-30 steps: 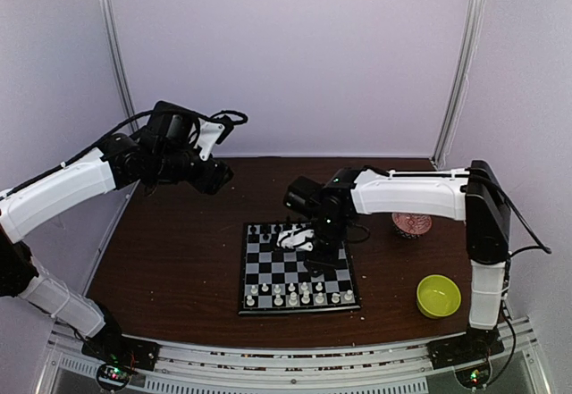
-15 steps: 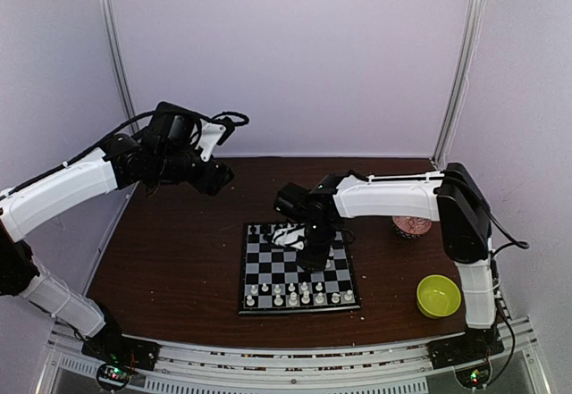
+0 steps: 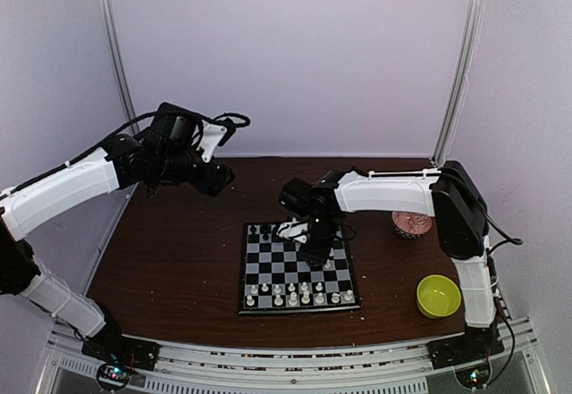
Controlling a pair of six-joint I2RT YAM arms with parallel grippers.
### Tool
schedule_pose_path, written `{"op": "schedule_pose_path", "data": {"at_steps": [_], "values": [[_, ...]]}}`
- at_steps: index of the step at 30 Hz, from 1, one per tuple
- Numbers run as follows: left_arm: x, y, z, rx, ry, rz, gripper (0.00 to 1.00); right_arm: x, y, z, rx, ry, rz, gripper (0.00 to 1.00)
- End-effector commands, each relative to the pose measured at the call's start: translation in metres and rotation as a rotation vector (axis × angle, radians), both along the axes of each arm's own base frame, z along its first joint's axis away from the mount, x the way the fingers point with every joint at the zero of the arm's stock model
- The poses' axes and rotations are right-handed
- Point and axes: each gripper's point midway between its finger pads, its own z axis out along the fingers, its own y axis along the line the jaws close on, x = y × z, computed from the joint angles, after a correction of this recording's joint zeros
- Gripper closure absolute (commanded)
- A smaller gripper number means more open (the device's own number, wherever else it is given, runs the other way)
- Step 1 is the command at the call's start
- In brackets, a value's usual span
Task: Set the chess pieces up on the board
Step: Pick up the knight from the chessboard.
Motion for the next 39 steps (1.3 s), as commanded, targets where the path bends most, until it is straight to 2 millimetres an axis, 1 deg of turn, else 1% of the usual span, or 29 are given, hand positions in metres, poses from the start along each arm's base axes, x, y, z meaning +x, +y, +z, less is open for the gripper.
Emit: {"op": "schedule_pose_path", "data": {"at_steps": [1,3,9,14,22,24,27,32,33,37,39], "values": [[0.002,-0.006,0.011,-0.019,-0.019,-0.014,0.33,-0.005,-0.004,-0.014,-0.025,0.053,-0.022,0.66],[0.002,-0.006,0.011,-0.018,-0.019,-0.014,0.33,-0.006,-0.005,-0.016,-0.029,0.058,-0.026,0.68],[0.002,-0.006,0.01,-0.017,-0.017,-0.013,0.33,-0.004,-0.011,-0.022,-0.047,0.062,-0.053,0.68],[0.003,-0.006,0.01,-0.014,-0.017,-0.014,0.33,-0.004,-0.015,-0.025,-0.045,0.076,-0.072,0.75],[0.005,-0.007,0.004,-0.007,-0.004,-0.01,0.33,-0.008,-0.017,-0.017,-0.015,0.088,-0.069,0.84],[0.005,-0.008,0.001,-0.005,0.007,-0.011,0.33,-0.008,-0.016,-0.011,0.003,0.083,-0.06,0.86],[0.003,-0.013,0.003,-0.038,0.03,-0.02,0.33,-0.007,-0.011,0.004,0.056,0.065,-0.052,0.88],[0.003,-0.021,0.005,-0.128,0.072,0.01,0.33,-0.008,-0.005,0.037,0.173,0.045,-0.03,0.9],[0.002,-0.024,0.006,-0.154,0.09,0.011,0.34,-0.009,-0.004,0.044,0.201,0.043,-0.02,0.9],[-0.008,-0.044,0.017,-0.305,0.179,-0.014,0.38,-0.019,-0.008,0.064,0.318,0.029,0.026,0.91],[-0.013,-0.053,0.016,-0.399,0.234,-0.019,0.4,-0.026,-0.01,0.078,0.392,0.02,0.049,0.91]]}}
